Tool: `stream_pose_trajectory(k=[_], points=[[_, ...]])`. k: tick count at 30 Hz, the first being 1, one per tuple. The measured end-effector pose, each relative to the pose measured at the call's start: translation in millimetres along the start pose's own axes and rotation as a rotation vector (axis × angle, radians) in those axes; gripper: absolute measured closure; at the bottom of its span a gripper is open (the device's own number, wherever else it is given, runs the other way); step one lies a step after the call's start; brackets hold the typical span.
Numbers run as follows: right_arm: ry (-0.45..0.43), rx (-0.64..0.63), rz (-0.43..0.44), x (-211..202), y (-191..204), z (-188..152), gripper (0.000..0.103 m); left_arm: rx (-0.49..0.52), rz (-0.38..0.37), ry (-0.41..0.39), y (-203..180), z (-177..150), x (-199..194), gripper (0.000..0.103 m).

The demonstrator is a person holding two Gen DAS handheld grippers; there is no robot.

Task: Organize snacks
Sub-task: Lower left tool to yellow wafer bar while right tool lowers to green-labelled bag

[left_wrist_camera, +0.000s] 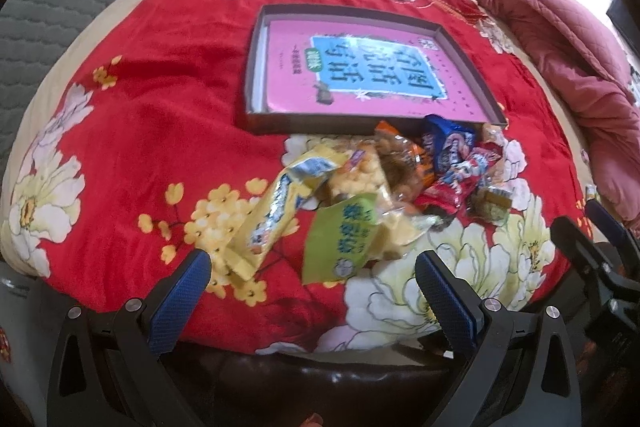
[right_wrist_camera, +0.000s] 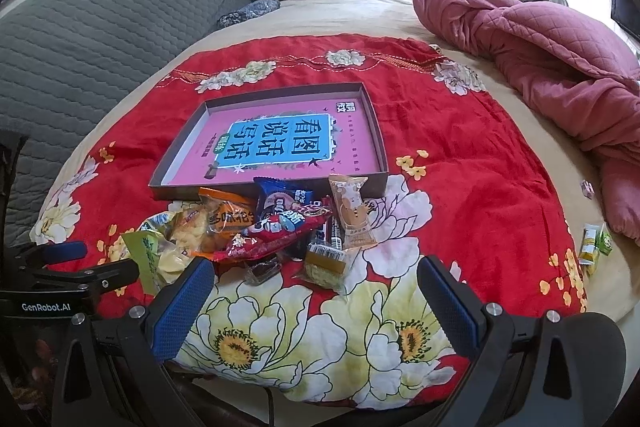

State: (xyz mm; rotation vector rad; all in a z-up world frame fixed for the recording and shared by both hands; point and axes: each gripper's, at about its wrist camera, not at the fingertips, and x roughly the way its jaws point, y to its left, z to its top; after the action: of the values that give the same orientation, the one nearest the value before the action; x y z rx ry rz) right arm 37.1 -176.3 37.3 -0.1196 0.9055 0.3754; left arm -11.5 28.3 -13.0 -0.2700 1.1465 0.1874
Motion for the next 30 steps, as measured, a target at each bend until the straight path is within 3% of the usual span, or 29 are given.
stream_pose_trajectory(k=[13, 19, 23, 30], points=[[0.031, 0.054, 0.007, 15, -15, 1, 0.001, -0.052, 0.017, 0.04, 37, 3, 13, 0.001], [0.045, 0.014, 0.135, 18, 1, -1, 0.001, -0.041, 0.019, 0.062, 49, 7, 22, 0.001], [0.08, -0.078, 0.241, 23, 33, -2, 0.001, -0.031, 0.004, 0.067, 54, 12, 27, 0.001], [0.186, -0.131, 0.29, 51, 61, -5, 0.001, -0.011, -0.053, 0.09, 60, 18, 38, 0.001]])
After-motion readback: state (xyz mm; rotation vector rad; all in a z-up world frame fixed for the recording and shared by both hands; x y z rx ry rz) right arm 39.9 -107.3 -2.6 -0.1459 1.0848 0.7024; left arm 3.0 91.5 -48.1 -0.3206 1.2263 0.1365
